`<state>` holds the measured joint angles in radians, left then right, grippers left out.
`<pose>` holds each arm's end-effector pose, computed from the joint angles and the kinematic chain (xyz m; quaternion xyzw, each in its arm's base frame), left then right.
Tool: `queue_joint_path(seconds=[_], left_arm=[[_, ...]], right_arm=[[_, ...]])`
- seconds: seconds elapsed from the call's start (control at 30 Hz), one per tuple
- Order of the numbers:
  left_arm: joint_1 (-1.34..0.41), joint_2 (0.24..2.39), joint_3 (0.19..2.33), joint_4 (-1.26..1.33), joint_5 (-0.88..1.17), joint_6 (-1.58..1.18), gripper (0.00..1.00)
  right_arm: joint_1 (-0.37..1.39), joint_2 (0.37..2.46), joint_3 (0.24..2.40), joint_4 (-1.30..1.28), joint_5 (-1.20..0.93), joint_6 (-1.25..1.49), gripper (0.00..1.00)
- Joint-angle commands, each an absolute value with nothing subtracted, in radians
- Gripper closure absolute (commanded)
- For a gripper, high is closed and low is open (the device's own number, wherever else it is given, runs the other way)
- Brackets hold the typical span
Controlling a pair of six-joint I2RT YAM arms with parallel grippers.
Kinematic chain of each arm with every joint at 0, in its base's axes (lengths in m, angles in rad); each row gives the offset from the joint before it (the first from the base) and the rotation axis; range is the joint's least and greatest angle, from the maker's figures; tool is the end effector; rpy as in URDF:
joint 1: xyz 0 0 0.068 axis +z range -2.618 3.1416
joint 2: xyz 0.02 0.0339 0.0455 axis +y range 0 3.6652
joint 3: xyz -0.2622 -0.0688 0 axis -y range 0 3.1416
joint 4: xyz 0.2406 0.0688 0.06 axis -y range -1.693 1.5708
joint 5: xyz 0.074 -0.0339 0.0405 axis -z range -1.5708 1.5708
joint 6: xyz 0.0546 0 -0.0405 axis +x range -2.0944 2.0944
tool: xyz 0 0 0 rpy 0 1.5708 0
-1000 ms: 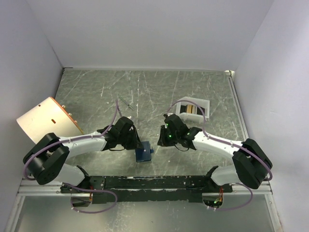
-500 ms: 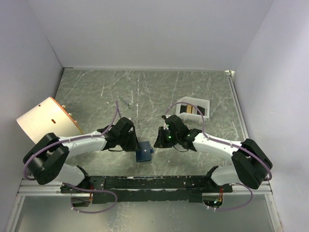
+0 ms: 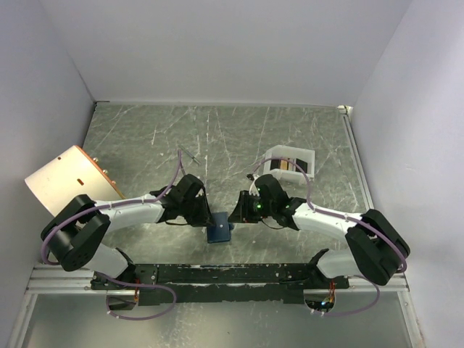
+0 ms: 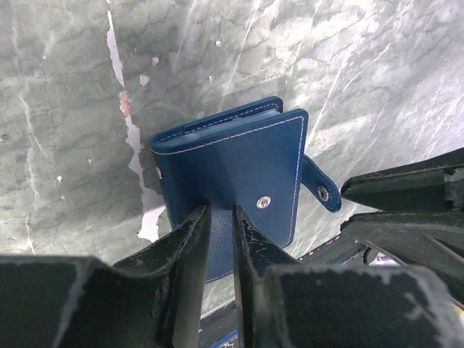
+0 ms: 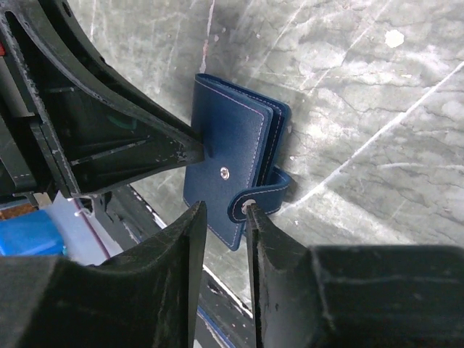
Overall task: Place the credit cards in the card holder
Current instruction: Close the card holder at the center of the board.
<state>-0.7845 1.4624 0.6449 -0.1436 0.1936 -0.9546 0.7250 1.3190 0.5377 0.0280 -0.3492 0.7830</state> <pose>0.1858 -0.2003 0.1351 -0.0517 0.9485 -0.2877 0.1223 0.1816 0.1858 0.1549 -0.0428 0.9053 0.3841 0.1762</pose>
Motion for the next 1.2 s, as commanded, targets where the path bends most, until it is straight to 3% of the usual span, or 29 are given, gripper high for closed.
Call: queue_joint_path(seconds=[0.0,0.5,0.8,1.17], left_arm=[[-0.794,1.483,0.634,-0.203,0.171,-0.947,0.69],[-0.798,1.511,0.658,-0.208,0.182,-0.953,0.69],[-0.798,1.515,0.644,-0.102,0.252,-0.993,0.71],[-0.799,1.527,0.661,-0.160,0.199,-0.996,0.71]], right_arm=[[0.708,1.346,0.517,0.145,-0.426,0.830,0.69],[0.708,1.370,0.504,0.182,-0.443,0.852,0.51],[0.689,1.336,0.498,0.126,-0.416,0.822,0.60],[0.676,1.350,0.478,0.129,-0.421,0.818,0.56]])
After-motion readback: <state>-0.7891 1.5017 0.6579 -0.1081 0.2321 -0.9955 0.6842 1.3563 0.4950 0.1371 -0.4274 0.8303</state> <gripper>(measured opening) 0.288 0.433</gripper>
